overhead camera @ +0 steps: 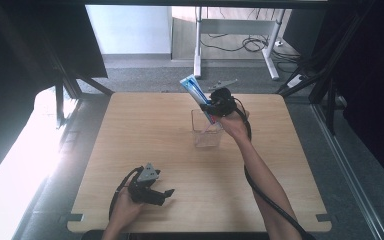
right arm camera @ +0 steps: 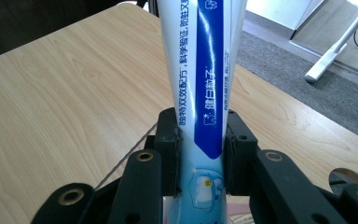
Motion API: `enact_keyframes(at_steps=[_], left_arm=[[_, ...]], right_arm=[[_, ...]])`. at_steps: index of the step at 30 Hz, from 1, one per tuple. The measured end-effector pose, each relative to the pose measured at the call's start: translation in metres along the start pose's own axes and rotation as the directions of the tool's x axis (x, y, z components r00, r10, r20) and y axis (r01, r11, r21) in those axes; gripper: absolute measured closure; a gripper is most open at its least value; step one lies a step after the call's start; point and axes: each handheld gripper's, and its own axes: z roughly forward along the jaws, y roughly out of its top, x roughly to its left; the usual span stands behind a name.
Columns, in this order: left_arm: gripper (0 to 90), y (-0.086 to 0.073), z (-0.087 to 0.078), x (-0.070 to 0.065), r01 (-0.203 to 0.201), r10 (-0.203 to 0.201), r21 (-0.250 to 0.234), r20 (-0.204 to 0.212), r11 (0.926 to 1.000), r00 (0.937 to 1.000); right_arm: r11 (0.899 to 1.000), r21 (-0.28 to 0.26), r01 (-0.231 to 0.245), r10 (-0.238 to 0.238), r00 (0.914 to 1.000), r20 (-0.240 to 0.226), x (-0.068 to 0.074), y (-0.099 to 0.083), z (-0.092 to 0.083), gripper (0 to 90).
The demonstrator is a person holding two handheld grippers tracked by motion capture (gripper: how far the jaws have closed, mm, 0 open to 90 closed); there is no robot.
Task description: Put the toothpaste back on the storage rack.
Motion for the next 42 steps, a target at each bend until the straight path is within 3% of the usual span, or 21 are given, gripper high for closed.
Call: enact_keyframes(at_steps=[17,23,31,42], left_arm=[[13.2,0.0,0.0,-0.001,-0.002,0.002,0.004,0.003,1.0,1.0],[13.2,0.0,0.001,-0.001,-0.009,0.009,0.01,0.005,0.9999,0.9999],[13.2,0.0,0.002,-0.001,-0.01,0.009,0.013,0.007,0.9999,0.9999],[13.2,0.0,0.003,-0.002,-0.005,0.004,0.012,0.006,0.9999,1.0]], right_arm=[[1.0,0.01,0.014,-0.014,0.9999,0.001,0.001,-0.014,0.022,72.1],[0.999,0.031,0.041,-0.042,0.9991,0.004,0.004,-0.02,0.029,71.5],[0.999,0.029,0.043,-0.042,0.999,-0.016,0.003,-0.025,0.029,70.8],[0.997,0.064,0.044,-0.041,0.9982,-0.044,0.004,-0.037,0.03,69.2]])
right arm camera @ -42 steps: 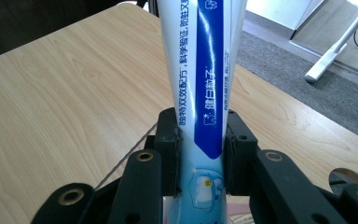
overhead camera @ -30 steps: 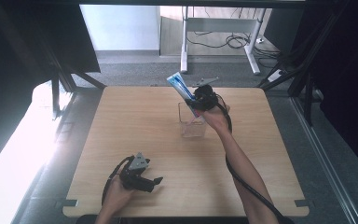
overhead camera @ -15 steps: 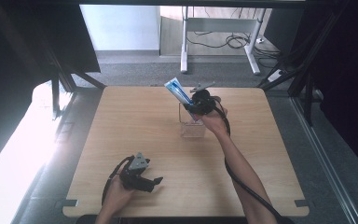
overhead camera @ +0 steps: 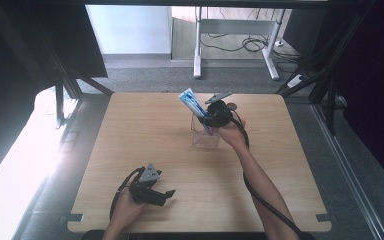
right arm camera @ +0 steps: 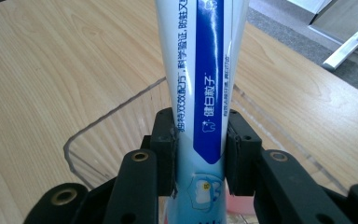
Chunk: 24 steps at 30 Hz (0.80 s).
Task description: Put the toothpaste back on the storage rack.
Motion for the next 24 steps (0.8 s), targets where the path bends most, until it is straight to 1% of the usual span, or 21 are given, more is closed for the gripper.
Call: enact_keyframes(at_steps=[4,12,14,15,18,22,24], left_arm=[[13.2,0.0,0.001,0.0,-0.004,0.004,0.005,0.003,1.0,1.0],[13.2,0.0,0.001,0.0,-0.003,0.003,0.005,0.002,1.0,1.0],[13.2,0.0,0.001,-0.001,-0.004,0.004,0.004,0.002,1.0,1.0],[13.2,0.0,0.001,-0.001,-0.005,0.005,0.005,0.002,1.0,1.0],[13.2,0.001,0.001,-0.001,-0.009,0.009,0.009,0.002,0.9999,1.0],[13.2,0.001,0.002,-0.001,-0.013,0.013,0.015,0.002,0.9998,0.9999],[13.2,0.001,0.002,-0.001,-0.013,0.012,0.016,0.003,0.9998,0.9999]], right_arm=[[1.0,0.016,0.004,-0.004,1.0,-0.007,0.0,-0.004,0.001,68.4],[1.0,0.022,0.013,-0.012,0.9997,-0.021,0.0,-0.006,0.0,66.2],[1.0,0.02,0.003,-0.002,0.9995,-0.03,0.0,-0.008,-0.001,64.5],[1.0,0.019,0.001,0.0,0.9991,-0.042,0.0,-0.008,0.0,63.5],[1.0,0.019,0.014,-0.014,0.9988,-0.048,0.002,-0.011,-0.001,62.5],[1.0,0.001,0.002,-0.002,0.9982,-0.059,0.002,-0.014,-0.002,59.2],[1.0,-0.001,-0.001,0.001,0.9964,-0.084,0.001,-0.014,-0.002,55.2]])
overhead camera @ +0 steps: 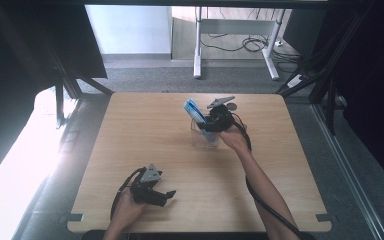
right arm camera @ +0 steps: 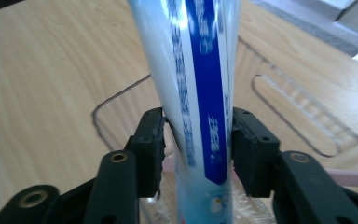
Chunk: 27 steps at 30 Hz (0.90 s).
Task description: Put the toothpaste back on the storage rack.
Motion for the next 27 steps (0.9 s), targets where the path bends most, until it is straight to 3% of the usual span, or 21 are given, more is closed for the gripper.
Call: enact_keyframes(at_steps=[1,9,14,27], left_arm=[[13.2,0.0,0.0,0.0,0.0,0.0,0.0,0.0,1.0,1.0],[13.2,0.0,0.001,-0.001,0.002,-0.002,-0.002,0.0,1.0,1.0],[13.2,0.0,0.001,-0.001,0.0,0.0,-0.002,0.001,1.0,1.0],[13.2,0.0,0.001,-0.001,0.003,-0.003,-0.005,-0.001,1.0,1.0]], right_arm=[[1.0,0.0,0.001,-0.001,0.9999,-0.013,0.001,0.0,0.0,54.1],[1.0,-0.029,0.01,-0.009,0.9998,0.016,0.003,0.002,-0.009,39.2],[0.999,-0.039,-0.01,0.009,0.9999,-0.011,0.004,0.0,-0.016,28.6],[0.999,-0.01,0.031,-0.03,0.9994,0.015,0.014,-0.008,-0.037,8.8]])
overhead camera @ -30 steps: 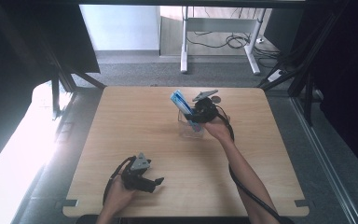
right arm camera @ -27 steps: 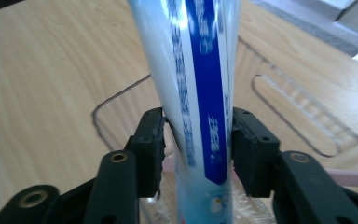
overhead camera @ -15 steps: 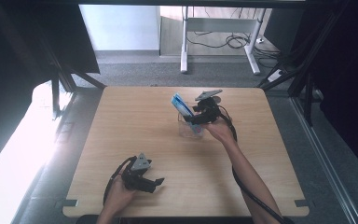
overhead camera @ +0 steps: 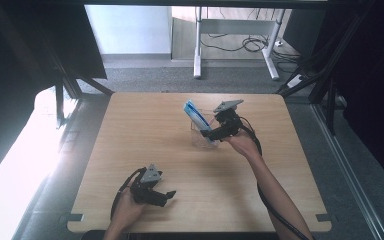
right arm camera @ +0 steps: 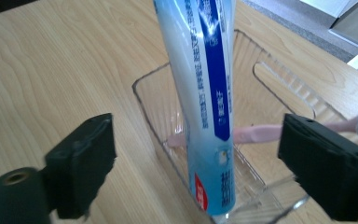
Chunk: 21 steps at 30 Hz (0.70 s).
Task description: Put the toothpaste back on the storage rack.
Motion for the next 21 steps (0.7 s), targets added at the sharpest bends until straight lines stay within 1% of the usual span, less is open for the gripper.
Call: enact_keyframes(at_steps=[2,4,6,10,12,14,21], left_arm=[[13.2,0.0,0.0,0.0,0.0,0.0,0.0,0.0,1.0,1.0],[13.2,0.0,-0.001,0.0,0.001,-0.001,-0.001,0.0,1.0,1.0],[13.2,0.0,0.0,0.0,0.002,-0.002,-0.003,0.002,1.0,1.0],[13.1,0.0,0.0,0.001,0.004,-0.004,-0.003,0.005,1.0,1.0],[13.2,0.0,0.0,0.001,0.004,-0.004,-0.001,0.005,1.0,1.0],[13.1,-0.001,0.0,0.001,0.012,-0.011,-0.007,0.01,0.9999,0.9999],[13.1,-0.001,0.0,0.0,0.01,-0.01,-0.011,0.021,0.9999,0.9997]], right_arm=[[1.0,0.02,-0.003,0.003,1.0,-0.001,0.002,-0.002,-0.002,4.5],[1.0,0.026,0.005,-0.005,1.0,0.002,0.003,-0.004,-0.005,3.2],[1.0,0.03,0.004,-0.004,1.0,0.0,0.004,-0.006,-0.008,2.0],[0.999,0.037,0.004,-0.004,1.0,-0.004,0.006,-0.011,-0.014,1.9],[0.999,0.041,0.013,-0.013,0.9999,-0.001,0.006,-0.013,-0.017,1.8],[0.999,0.04,0.014,-0.014,0.9999,0.001,0.007,-0.016,-0.02,0.6],[0.999,0.032,0.026,-0.027,0.9996,0.007,0.009,-0.026,-0.032,0.4]])
